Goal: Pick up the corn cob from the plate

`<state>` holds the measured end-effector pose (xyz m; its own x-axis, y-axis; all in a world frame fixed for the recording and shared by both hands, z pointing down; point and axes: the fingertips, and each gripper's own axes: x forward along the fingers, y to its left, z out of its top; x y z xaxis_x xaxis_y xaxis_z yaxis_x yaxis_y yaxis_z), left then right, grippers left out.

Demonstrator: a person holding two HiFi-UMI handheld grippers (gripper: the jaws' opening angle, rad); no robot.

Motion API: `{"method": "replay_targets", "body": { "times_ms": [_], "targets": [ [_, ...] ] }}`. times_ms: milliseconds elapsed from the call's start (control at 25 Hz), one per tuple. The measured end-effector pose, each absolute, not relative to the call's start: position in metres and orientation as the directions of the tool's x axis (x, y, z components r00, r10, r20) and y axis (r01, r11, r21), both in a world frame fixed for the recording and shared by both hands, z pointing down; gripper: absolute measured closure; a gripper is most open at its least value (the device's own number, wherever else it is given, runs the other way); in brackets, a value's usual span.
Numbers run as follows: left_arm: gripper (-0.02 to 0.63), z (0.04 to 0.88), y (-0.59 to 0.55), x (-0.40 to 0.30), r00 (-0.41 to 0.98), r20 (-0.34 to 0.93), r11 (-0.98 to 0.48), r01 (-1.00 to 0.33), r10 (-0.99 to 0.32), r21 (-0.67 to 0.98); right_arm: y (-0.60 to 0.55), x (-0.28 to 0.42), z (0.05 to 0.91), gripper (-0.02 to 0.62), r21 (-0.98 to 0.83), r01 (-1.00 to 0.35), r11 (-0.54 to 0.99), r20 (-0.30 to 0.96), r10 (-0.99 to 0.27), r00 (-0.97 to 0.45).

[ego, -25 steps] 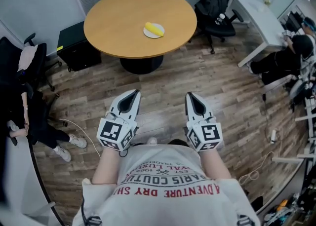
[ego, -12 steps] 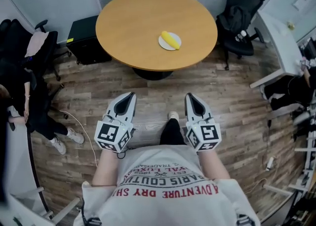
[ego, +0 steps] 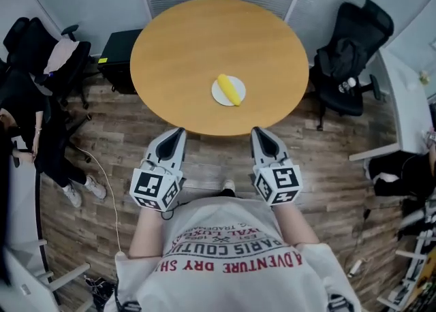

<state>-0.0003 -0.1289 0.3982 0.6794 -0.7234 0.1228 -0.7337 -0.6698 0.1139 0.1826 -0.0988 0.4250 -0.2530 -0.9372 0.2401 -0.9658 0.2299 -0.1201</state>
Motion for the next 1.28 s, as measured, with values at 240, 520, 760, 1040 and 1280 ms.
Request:
{"method": "replay_targets", "body": {
  "times_ms": [240,520,760,1040,1280],
  "targets": [
    [0.571,0.411,-0.163,0.064,0.662,0.168,-0.653,-0.749,-0.73,0.117,-0.149,0.235,0.443,0.566,-0.138,-0.95,0.279,0.292,-0.905,-0.308],
    [0.571,0.439,-0.203,0.084,0.627,0.239,-0.61,-0.778,-0.742,0.15,-0.194,0.25,0.473,0.565,-0.17,-0.927,0.335,0.358,-0.855,-0.374],
    [0.571,0.456,-0.25,0.081,0.629,0.261,-0.606,-0.777,-0.732,0.173,-0.241,0.237,0.493,0.565,-0.177,-0.92,0.35,0.406,-0.825,-0.393],
    [0.571,0.467,-0.326,0.075,0.645,0.259,-0.622,-0.763,-0.719,0.177,-0.302,0.216,0.527,0.565,-0.184,-0.913,0.364,0.502,-0.764,-0.406],
    [0.571,0.496,-0.367,0.059,0.63,0.31,-0.621,-0.771,-0.712,0.143,-0.335,0.197,0.578,0.562,-0.217,-0.895,0.39,0.618,-0.654,-0.435]
  ]
}}
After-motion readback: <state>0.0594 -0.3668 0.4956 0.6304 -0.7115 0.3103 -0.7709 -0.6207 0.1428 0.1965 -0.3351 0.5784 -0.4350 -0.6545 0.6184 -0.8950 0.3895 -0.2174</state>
